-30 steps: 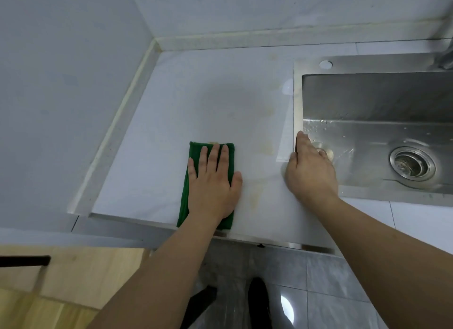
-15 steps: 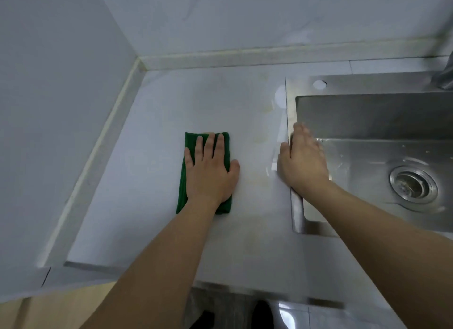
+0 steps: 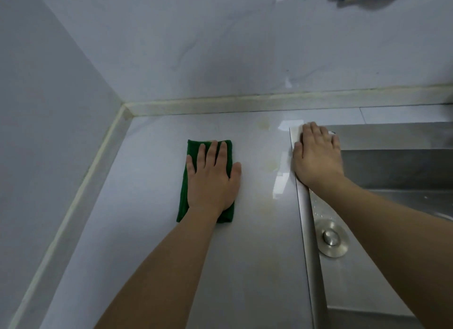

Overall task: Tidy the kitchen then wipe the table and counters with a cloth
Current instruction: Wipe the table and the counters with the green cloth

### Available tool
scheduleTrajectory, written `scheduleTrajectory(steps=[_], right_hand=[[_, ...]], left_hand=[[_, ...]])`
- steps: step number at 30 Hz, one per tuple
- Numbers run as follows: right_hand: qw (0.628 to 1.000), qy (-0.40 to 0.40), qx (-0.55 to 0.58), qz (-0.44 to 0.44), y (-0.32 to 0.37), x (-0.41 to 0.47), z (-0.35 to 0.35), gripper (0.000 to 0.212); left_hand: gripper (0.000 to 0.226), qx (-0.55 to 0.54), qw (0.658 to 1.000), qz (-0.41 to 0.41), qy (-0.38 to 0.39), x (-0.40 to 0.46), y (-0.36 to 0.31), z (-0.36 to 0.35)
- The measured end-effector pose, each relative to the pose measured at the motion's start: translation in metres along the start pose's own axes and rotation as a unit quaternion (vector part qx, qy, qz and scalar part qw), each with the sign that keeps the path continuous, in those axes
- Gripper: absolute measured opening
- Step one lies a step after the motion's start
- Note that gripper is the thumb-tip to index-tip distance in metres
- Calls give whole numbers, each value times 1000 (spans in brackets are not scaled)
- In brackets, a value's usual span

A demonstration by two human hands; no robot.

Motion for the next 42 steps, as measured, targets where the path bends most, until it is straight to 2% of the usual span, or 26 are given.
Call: scheduleTrajectory(steps=[3,8,13,18,25,29,37,42], right_hand=[[1000,2,-11,-5,-9,21,-1,56],[999,-44,-22,8,-16,28,-8,56],[999,-16,-38,7,-18,32,-12,65],[999,8,-48,-2,-17,33,-12,67],[998,38,-57,-5,-18,35,-10,69],[997,53,-61,-7,-16,38,-7,62],[996,66,-59,3,-16,33,-6,60],[994,101,-45,7,-16,31,-3,61]], left_hand=[[66,-1,1000,-2,1,32,-8,1],[67,-2,1000,-3,3,91,-21,4],[68,-4,1000,-2,0,107,-26,3],[68,-17,1000,11,8,97,-35,6],[69,-11,1000,-11,20,92,-57,-1],[67,-24,999,-16,17,85,-54,0],[67,-35,999,-34,4,-16,-26,-2],[65,-33,999,-30,4,-26,-20,-2]])
Point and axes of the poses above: each hand's wrist, its own x-axis towards the middle knuckle, its own z-axis out of the back of the hand, y = z × x, the point moved 2 cm from there along x, towards the middle knuckle, and after that the axes turned 11 degrees about z, right-handed, at the moved point
